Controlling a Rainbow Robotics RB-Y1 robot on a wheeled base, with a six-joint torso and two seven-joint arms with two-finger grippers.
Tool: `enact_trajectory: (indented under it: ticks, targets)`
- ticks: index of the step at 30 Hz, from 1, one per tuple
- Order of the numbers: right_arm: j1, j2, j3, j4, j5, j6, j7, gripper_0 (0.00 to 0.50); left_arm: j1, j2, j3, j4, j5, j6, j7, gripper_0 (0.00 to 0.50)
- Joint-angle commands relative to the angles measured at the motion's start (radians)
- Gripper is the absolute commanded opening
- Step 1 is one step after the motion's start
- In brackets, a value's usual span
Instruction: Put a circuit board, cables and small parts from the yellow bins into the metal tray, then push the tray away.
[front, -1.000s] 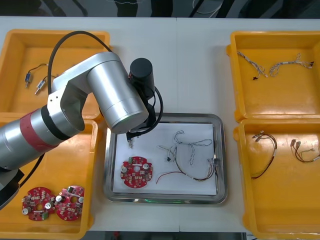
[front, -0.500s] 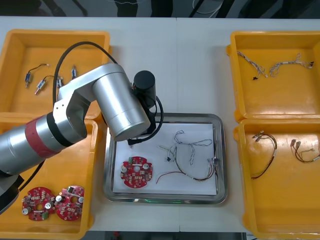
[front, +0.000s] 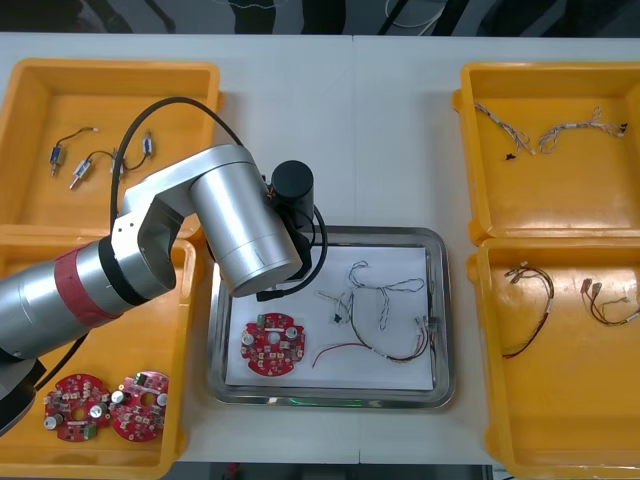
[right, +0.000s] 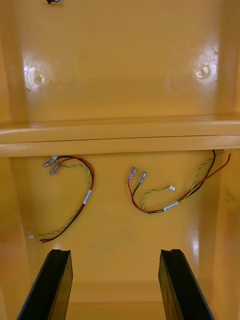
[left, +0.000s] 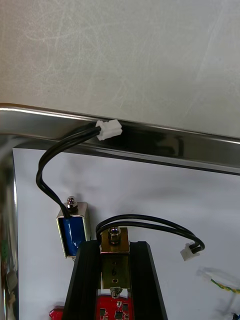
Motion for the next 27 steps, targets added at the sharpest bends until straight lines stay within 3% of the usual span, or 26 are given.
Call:
enact_trajectory:
  ticks: [1, 2, 3, 4, 5, 6, 8, 19, 27]
  targets:
    - [0.012, 0.001, -0.030, -0.011, -0.002, 0.003, 0.011, 0.500, 0.015, -0.020, -0.012, -0.009, -0.017, -0.021, 0.057, 0.016]
    - [0.012, 0.001, -0.030, -0.011, 0.000, 0.003, 0.011, 0.500, 0.015, -0.020, -0.012, -0.009, -0.019, -0.021, 0.058, 0.079]
    - [0.012, 0.001, -0.030, -0.011, 0.000, 0.003, 0.011, 0.500, 0.015, -0.020, -0.012, -0.009, -0.024, -0.022, 0.061, 0.198]
    - [0.012, 0.001, -0.030, -0.011, 0.002, 0.003, 0.010, 0.500, 0.015, -0.020, -0.015, -0.009, -0.027, -0.022, 0.064, 0.347]
    - [0.012, 0.001, -0.030, -0.011, 0.002, 0.003, 0.011, 0.500, 0.015, -0.020, -0.015, -0.009, -0.028, -0.022, 0.064, 0.369]
    - [0.012, 0.001, -0.030, -0.011, 0.002, 0.003, 0.011, 0.500, 0.015, -0.020, -0.015, -0.009, -0.031, -0.024, 0.066, 0.447]
    - [0.012, 0.001, -0.030, -0.011, 0.003, 0.003, 0.010, 0.500, 0.015, -0.020, -0.015, -0.009, -0.031, -0.024, 0.067, 0.500]
    - [0.012, 0.001, -0.030, -0.011, 0.006, 0.003, 0.007, 0.500, 0.013, -0.009, -0.014, -0.014, -0.045, -0.022, 0.075, 0.500]
    - [0.012, -0.001, -0.028, -0.017, -0.012, 0.003, 0.008, 0.500, 0.015, 0.017, 0.078, -0.087, -0.005, 0.042, 0.064, 0.500]
